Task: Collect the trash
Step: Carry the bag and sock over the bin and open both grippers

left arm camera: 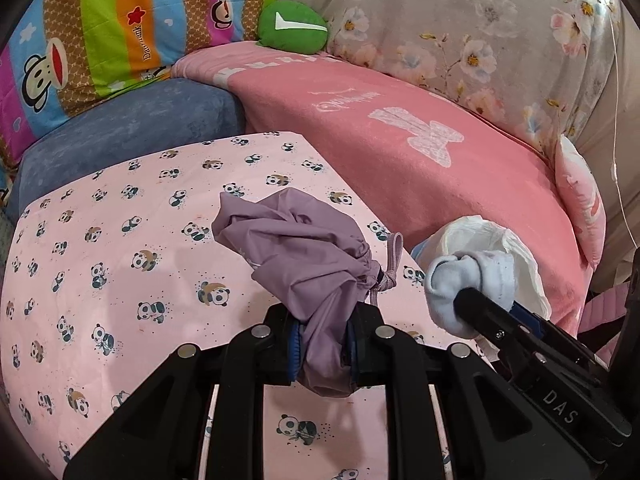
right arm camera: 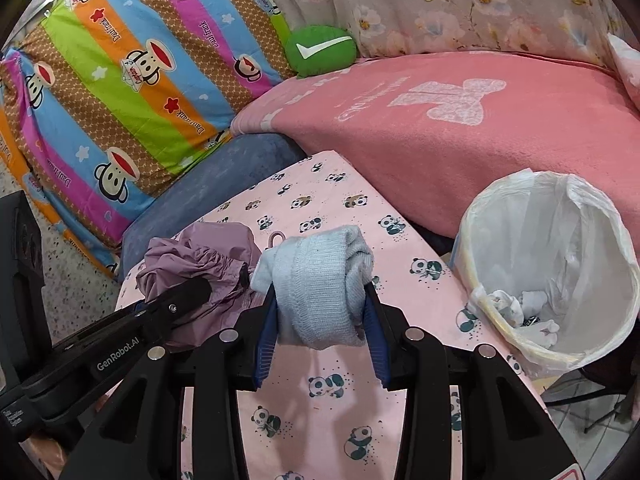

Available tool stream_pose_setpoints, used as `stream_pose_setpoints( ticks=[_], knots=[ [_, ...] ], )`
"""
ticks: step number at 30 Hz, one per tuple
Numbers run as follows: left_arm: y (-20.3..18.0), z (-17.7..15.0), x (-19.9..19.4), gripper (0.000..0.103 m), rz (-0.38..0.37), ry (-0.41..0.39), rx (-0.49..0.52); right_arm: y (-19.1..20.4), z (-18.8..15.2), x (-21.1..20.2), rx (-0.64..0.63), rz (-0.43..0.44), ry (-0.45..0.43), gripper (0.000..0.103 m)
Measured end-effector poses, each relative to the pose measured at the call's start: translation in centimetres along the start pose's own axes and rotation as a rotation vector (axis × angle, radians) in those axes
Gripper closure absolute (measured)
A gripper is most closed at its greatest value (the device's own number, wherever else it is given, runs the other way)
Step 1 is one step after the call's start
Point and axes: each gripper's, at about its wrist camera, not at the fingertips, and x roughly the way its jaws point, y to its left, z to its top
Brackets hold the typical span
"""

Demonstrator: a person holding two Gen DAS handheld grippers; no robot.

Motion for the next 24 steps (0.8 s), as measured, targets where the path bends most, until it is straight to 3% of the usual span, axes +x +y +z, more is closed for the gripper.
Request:
stream_pose_setpoints(
  ticks=[24],
  knots=[
    [-10.4,0.5,0.8,0.086,-0.085,0.004,0.189,-9.2,0.8,-6.4,0.116,-0.088,-0.124,0.063]
  ],
)
